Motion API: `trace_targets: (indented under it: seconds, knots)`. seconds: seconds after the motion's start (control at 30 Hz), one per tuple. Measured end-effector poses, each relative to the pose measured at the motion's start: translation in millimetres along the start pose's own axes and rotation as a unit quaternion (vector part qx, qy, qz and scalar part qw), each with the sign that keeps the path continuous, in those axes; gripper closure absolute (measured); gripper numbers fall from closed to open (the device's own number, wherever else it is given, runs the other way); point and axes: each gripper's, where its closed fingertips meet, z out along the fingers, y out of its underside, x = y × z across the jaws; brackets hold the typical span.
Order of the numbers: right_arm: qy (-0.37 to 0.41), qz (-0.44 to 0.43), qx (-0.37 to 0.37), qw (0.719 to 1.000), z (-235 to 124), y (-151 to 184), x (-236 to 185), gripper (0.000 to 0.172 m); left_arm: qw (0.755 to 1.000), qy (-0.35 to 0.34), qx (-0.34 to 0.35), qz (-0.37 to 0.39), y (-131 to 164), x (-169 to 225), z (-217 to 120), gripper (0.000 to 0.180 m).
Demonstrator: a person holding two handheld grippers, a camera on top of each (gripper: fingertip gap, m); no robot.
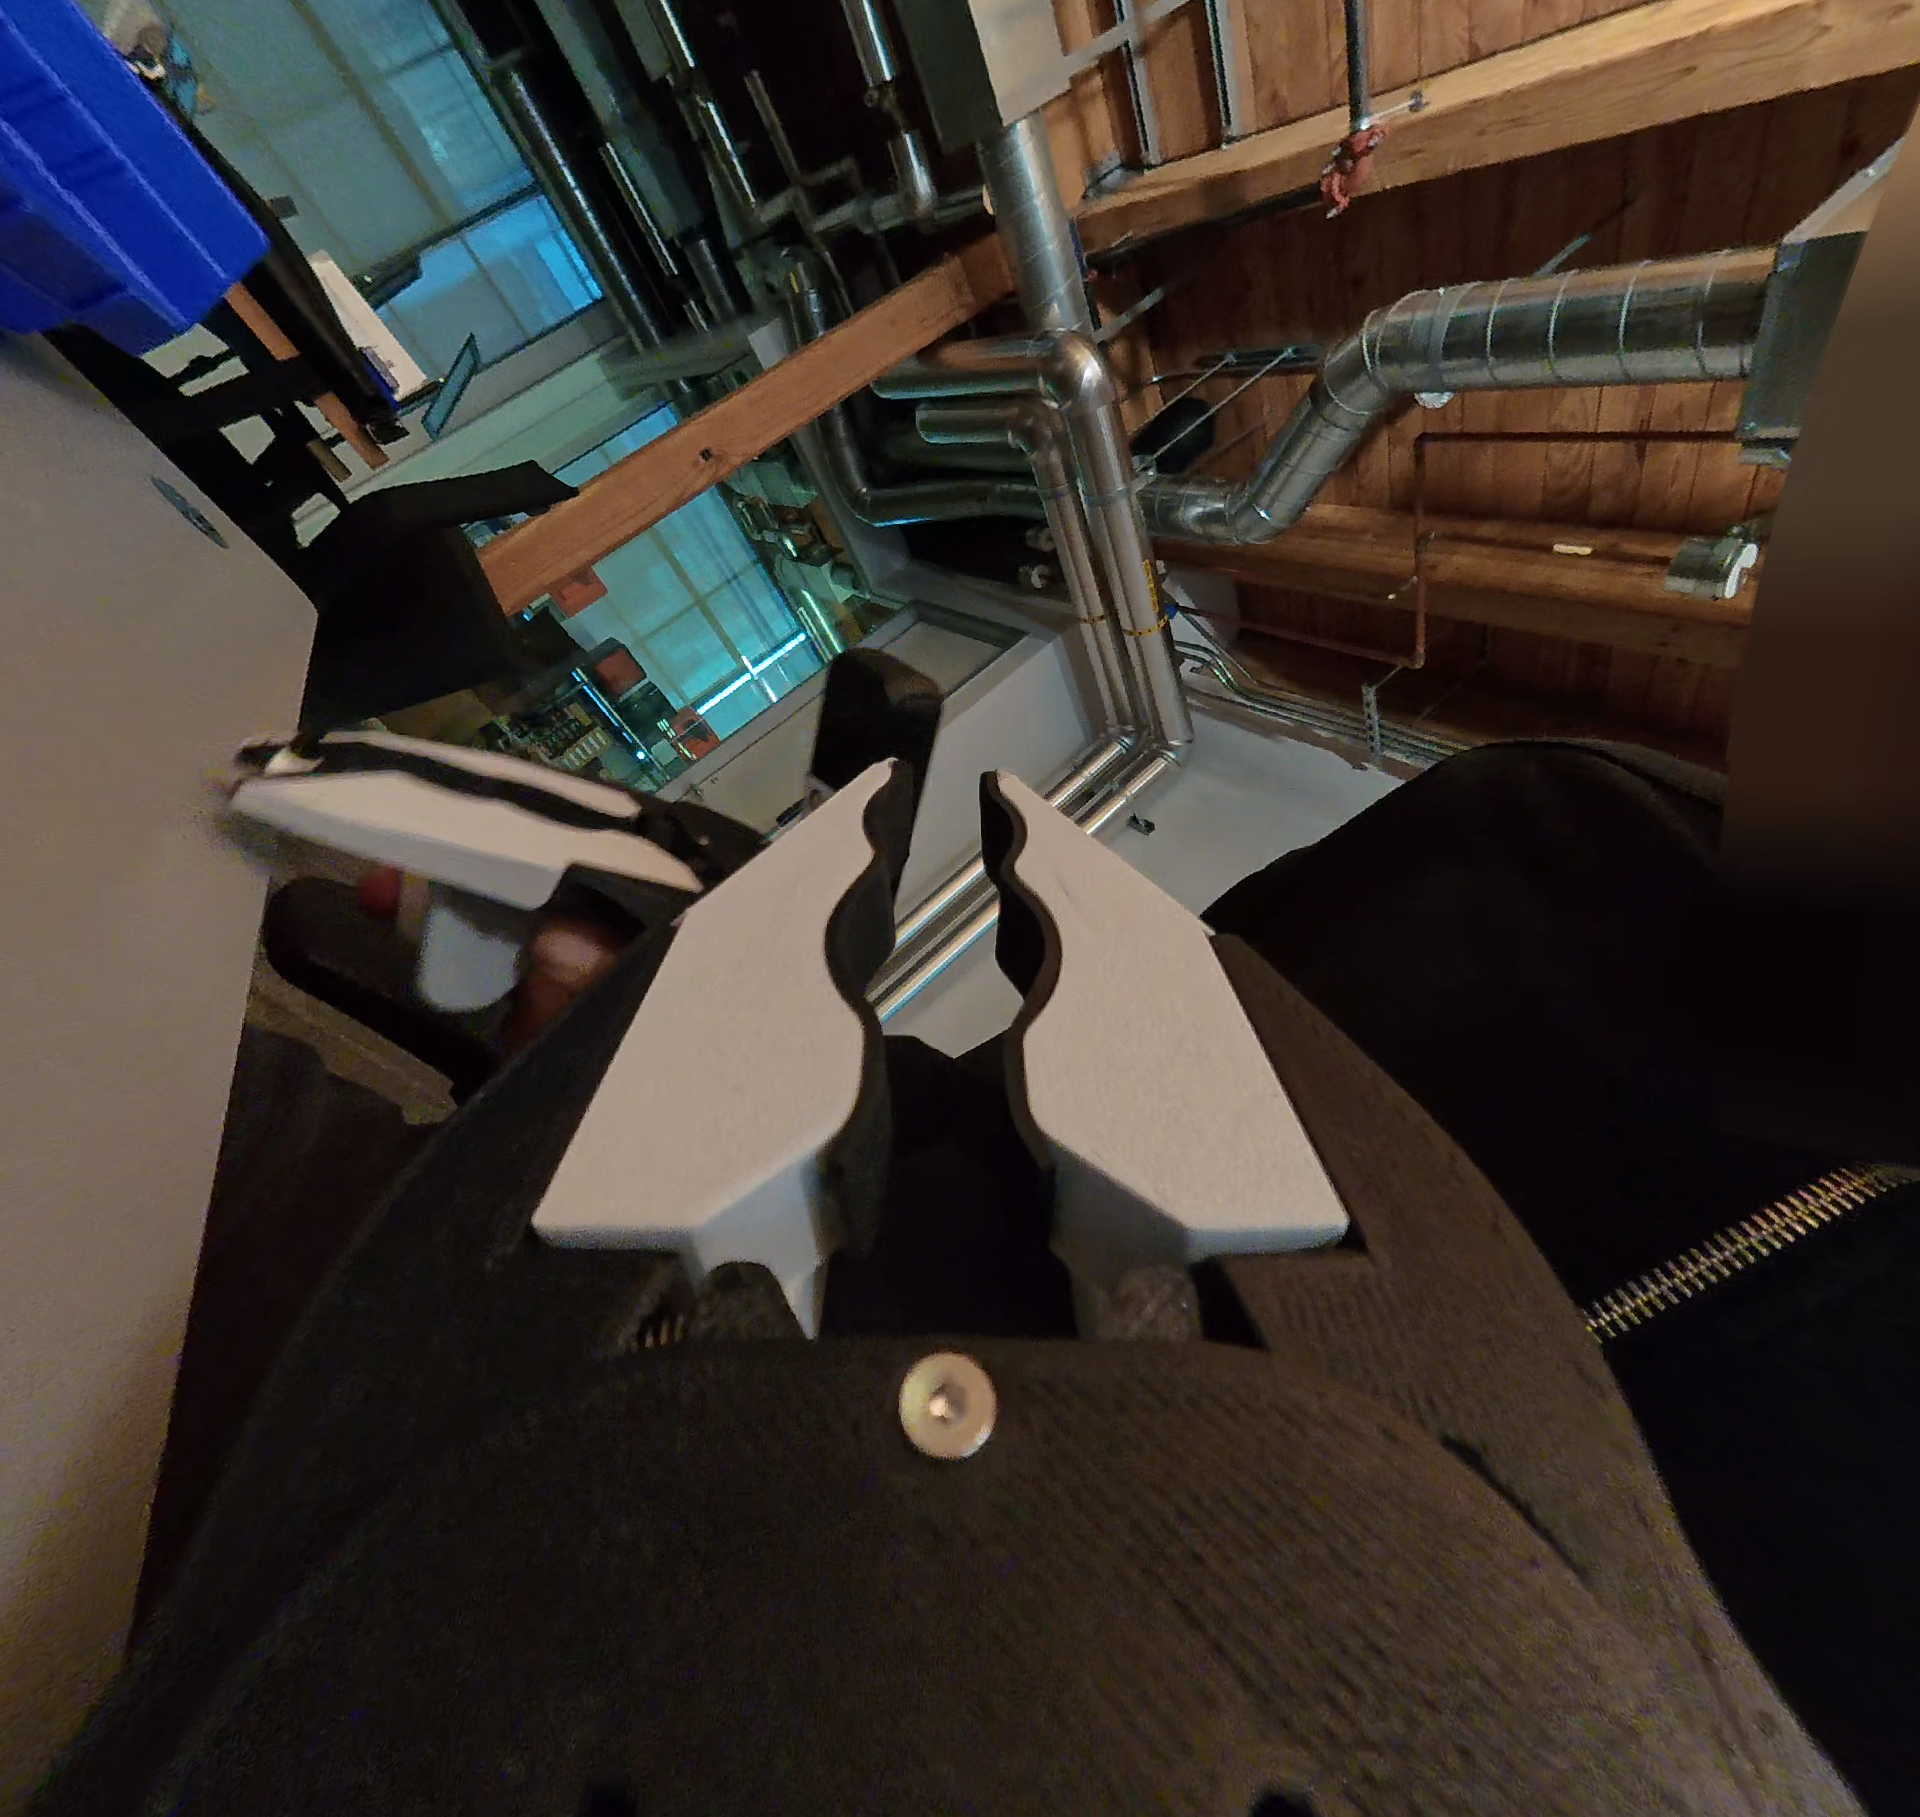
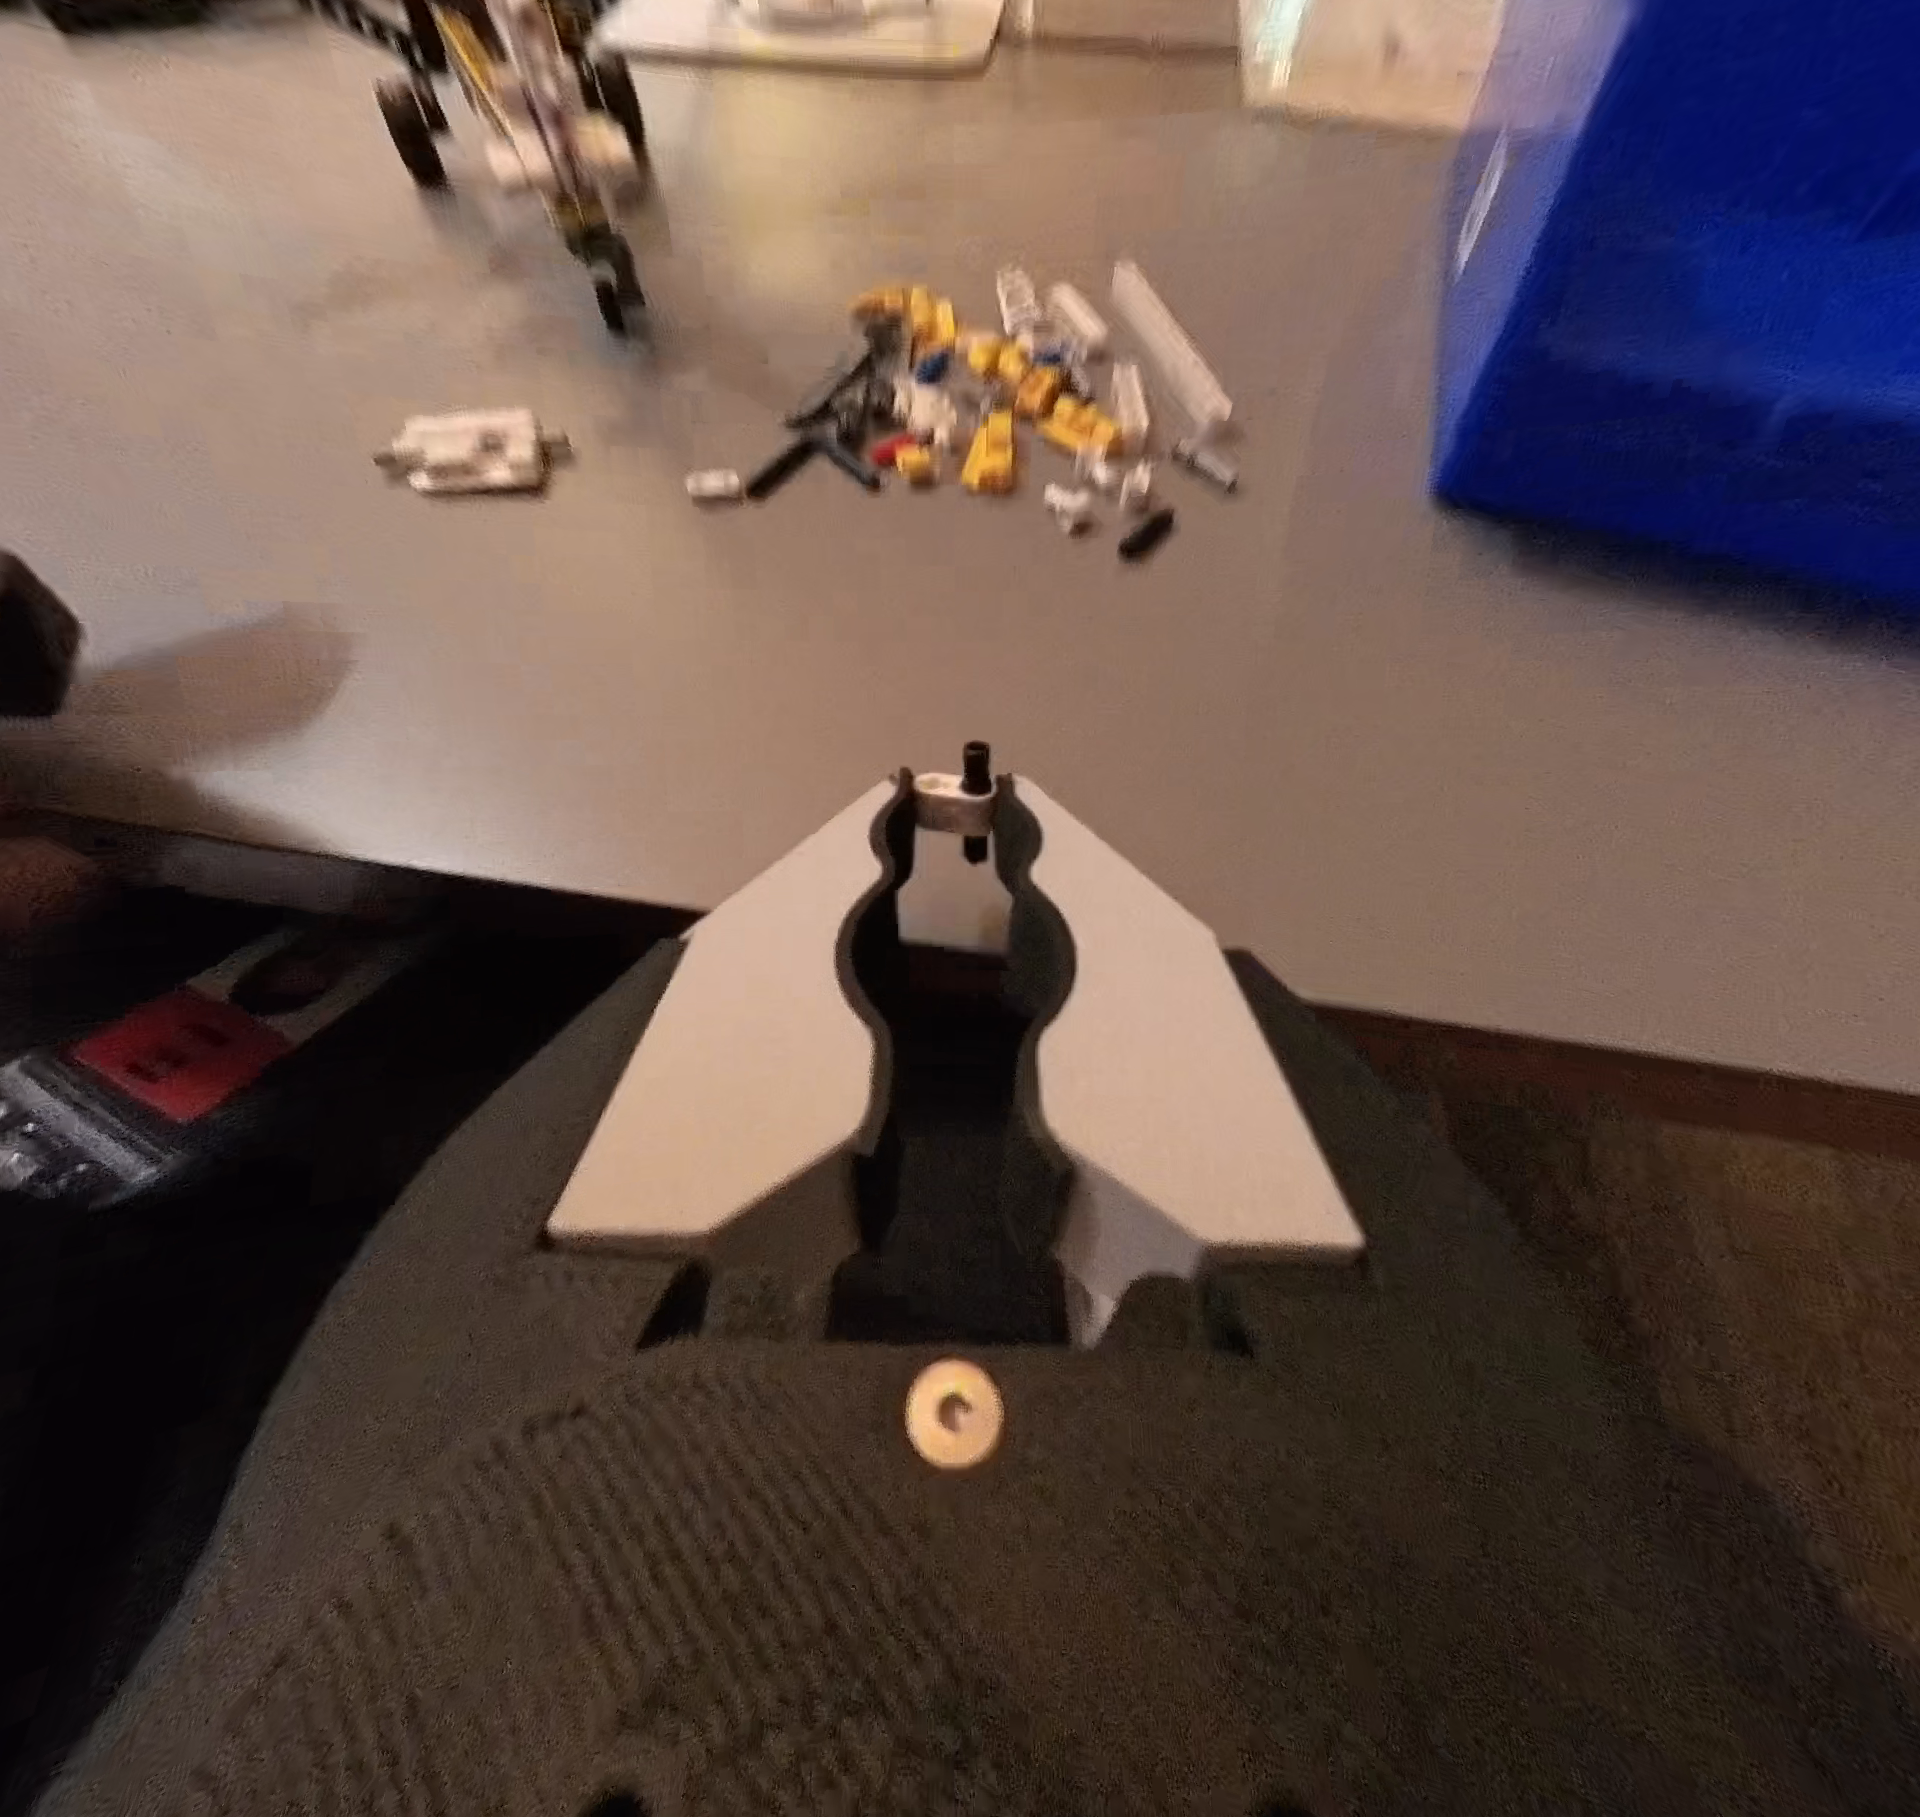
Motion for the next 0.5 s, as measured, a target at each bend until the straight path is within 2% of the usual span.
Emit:
trace_targets:
  seconds: [0.1, 0.2, 0.23, 0.4, 0.5]
  knots:
    - [0.007, -0.018, 0.044, 0.999, -7, -24, 3, 0.158, 1.0, -0.004, 0.0, 0.002, 1, -1, 0, 0.171]
    - [-0.006, 0.028, 0.015, 0.999, 2, 11, 7, 0.158, 1.0, -0.001, -0.001, -0.003, 2, -1, 1, 0.171]
    - [-0.013, 0.055, 0.018, 0.998, 1, 14, 9, 0.158, 1.0, -0.001, -0.002, -0.004, 2, -2, 1, 0.171]
    - [-0.028, 0.026, 0.082, 0.996, -4, -27, 2, 0.158, 1.0, -0.011, -0.005, 0.001, 2, -5, 1, 0.171]
    - [-0.04, 0.03, 0.064, 0.997, 4, -8, -3, 0.158, 1.0, -0.014, -0.007, 0.001, 3, -6, 1, 0.171]
